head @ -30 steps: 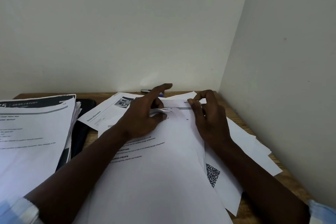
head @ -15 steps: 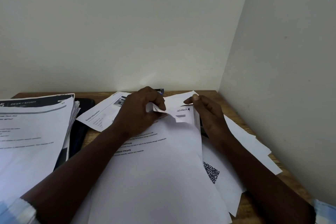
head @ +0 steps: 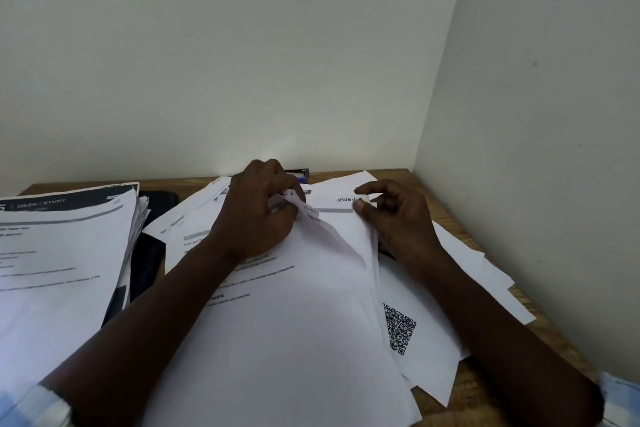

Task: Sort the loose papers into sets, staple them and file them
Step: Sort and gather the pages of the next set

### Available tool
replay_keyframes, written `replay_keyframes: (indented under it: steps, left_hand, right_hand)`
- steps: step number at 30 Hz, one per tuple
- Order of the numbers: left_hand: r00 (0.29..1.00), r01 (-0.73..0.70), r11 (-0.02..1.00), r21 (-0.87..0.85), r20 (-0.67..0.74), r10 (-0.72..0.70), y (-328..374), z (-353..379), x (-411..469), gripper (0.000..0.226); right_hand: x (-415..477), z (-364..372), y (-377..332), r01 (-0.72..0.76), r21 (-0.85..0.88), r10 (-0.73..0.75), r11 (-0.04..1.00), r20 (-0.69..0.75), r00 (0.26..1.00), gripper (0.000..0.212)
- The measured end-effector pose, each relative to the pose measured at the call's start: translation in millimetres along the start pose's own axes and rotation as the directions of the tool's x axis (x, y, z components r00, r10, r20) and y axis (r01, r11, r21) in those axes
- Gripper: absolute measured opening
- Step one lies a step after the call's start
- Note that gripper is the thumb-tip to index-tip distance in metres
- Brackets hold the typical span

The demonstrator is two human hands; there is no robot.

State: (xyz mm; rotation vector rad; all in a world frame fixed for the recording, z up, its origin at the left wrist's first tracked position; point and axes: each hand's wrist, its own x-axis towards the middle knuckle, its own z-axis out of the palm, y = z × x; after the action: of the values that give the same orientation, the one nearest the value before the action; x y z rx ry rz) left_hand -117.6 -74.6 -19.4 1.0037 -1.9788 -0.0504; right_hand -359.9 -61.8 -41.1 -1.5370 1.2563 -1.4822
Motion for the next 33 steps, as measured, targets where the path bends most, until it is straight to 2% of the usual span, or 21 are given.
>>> replay_keyframes:
  steps: [3,5,9,12,18,21,24,26,29,32,33]
  left_hand:
    - [0.999,0.045,0.997,-0.064,0.001,-0.045,-0.3,2.2,-2.1,0.02]
    - [0.998,0.063,0.994,-0.09,0.005,-0.062,-0.9,2.5,-3.9,0.021]
    - [0.993,0.109,0.985,-0.132,0.063,-0.101,7.9,-0.6,-3.6,0.048]
    - [0.993,0.075,0.992,-0.098,0.096,-0.066,10.3,0.7,-4.5,0.064]
    - [0.991,0.068,0.996,-0.056,0.123,-0.06,6.2,3.8,-4.5,0.065]
    - [0.989,0.069,0.995,-0.07,0.134,-0.059,4.4,4.6,-5.4,0.064]
    - [0.982,0.127,0.984,-0.127,0.153,-0.107,6.5,2.5,-5.4,0.067]
    - [0.978,0.154,0.975,-0.162,0.166,-0.127,6.7,1.0,-5.4,0.068]
    - [0.983,0.123,0.981,-0.149,0.156,-0.1,2.2,1.5,-6.5,0.07]
    - [0.996,0.079,0.994,-0.074,0.054,-0.075,0.5,4.8,-3.6,0.052]
    - [0.998,0.066,0.996,-0.058,0.025,-0.065,1.6,5.7,-1.7,0.041]
  right_hand:
    - [-0.4,1.7,-2.6,0.067,-0.123,-0.072,0.99,-0.031,0.997,0.009]
    - [-1.4,2.0,-3.6,0.101,-0.192,-0.113,0.976,-0.052,0.992,0.012]
    - [-1.3,1.2,0.9,0.205,-0.323,-0.234,0.924,-0.055,0.971,0.012]
    - [1.8,0.8,4.5,0.256,-0.358,-0.305,0.898,-0.085,0.949,0.021]
    - [1.0,-1.0,-1.5,0.343,-0.386,-0.396,0.856,-0.064,0.916,0.009]
    - [0.4,1.1,-4.0,0.273,-0.314,-0.312,0.909,-0.082,0.946,0.008]
    - [-1.0,1.7,-6.9,0.139,-0.092,-0.147,0.986,-0.077,0.986,0.018]
    - [-1.4,1.6,-11.0,0.088,0.037,-0.086,0.995,-0.049,0.995,0.027]
    - [-3.0,3.2,-20.4,0.04,0.164,-0.038,0.986,-0.015,0.999,0.029]
    - [-8.1,4.8,-29.3,-0.082,0.238,0.06,0.968,0.1,0.993,0.01]
    - [-9.2,5.3,-30.6,-0.119,0.232,0.09,0.965,0.129,0.987,0.013]
